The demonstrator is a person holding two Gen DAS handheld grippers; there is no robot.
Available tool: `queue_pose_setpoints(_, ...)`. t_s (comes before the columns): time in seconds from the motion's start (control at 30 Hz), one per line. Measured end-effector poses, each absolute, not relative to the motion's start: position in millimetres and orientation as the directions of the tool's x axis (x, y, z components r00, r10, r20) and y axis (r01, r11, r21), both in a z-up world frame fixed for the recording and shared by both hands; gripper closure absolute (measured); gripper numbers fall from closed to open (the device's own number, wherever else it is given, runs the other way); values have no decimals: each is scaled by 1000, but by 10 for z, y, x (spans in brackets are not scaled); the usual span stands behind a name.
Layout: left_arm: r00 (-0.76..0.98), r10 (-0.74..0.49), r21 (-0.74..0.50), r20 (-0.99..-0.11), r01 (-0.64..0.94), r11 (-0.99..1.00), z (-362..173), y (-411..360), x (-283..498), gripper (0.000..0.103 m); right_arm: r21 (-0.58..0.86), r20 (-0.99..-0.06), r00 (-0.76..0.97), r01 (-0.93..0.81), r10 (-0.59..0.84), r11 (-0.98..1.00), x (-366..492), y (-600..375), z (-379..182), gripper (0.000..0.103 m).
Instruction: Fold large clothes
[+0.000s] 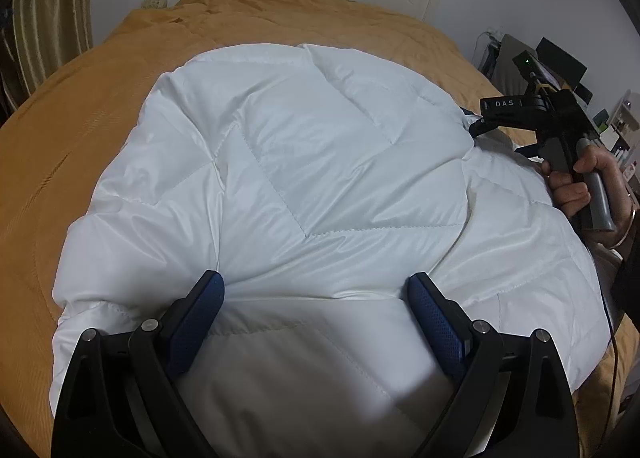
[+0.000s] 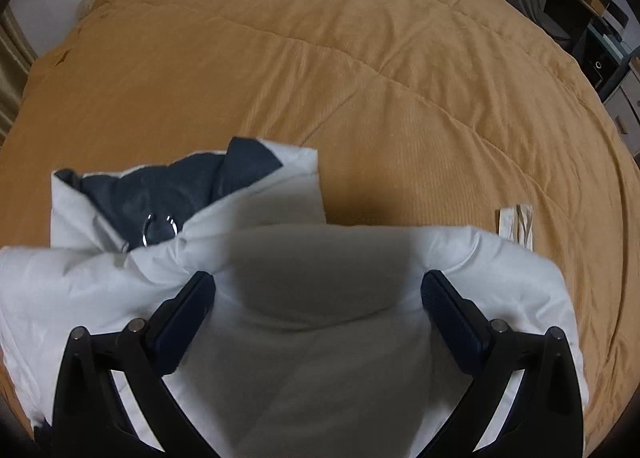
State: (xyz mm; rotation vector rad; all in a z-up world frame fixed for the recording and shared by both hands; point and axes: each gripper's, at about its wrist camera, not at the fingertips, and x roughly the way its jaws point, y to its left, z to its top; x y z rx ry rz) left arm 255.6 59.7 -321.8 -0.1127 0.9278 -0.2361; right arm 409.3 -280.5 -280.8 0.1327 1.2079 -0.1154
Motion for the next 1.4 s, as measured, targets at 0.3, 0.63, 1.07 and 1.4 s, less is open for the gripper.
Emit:
queue_pose_setpoints(0.3, 567, -235, -185, -790, 147, 972, -3178, 582, 2587, 9, 52, -872, 489, 40, 26, 998, 2767, -2741, -2176, 1)
queue_pose_setpoints(0.63, 533, -212, -76, -819, 265, 961, -2869, -160, 2752, 9, -31, -895, 444, 5, -30, 1000, 2191, -2668, -2692, 0)
queue_pose_setpoints(1.07, 431, -37, -20, -901, 45, 999, -3099, -72, 4578, 0, -32, -884, 467, 8, -32, 999, 2175, -2712, -2754, 0)
queue_pose_setpoints(1.4, 524, -98, -102, -846, 22, 995, -2606, 333, 4262, 3, -35, -878, 477, 10, -35, 999, 2125, -2695, -2763, 0)
